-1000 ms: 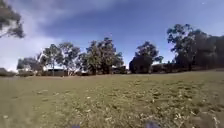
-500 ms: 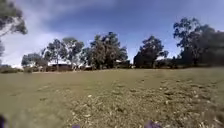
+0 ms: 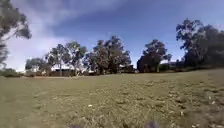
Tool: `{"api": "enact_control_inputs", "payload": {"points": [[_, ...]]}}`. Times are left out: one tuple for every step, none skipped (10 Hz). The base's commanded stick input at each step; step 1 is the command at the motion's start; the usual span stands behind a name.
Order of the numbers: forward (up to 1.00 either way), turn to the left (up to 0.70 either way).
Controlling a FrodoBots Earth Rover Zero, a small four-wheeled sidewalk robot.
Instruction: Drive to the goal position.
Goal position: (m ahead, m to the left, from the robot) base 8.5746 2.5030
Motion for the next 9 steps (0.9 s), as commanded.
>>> {"api": "enact_control_inputs", "payload": {"points": [[0.7, 0.0], [0.7, 0.0], [0.7, 0.0], [0.7, 0.0], [0.7, 0.0], [0.7, 0.0], [0.7, 0.0], [0.7, 0.0], [0.7, 0.0]]}}
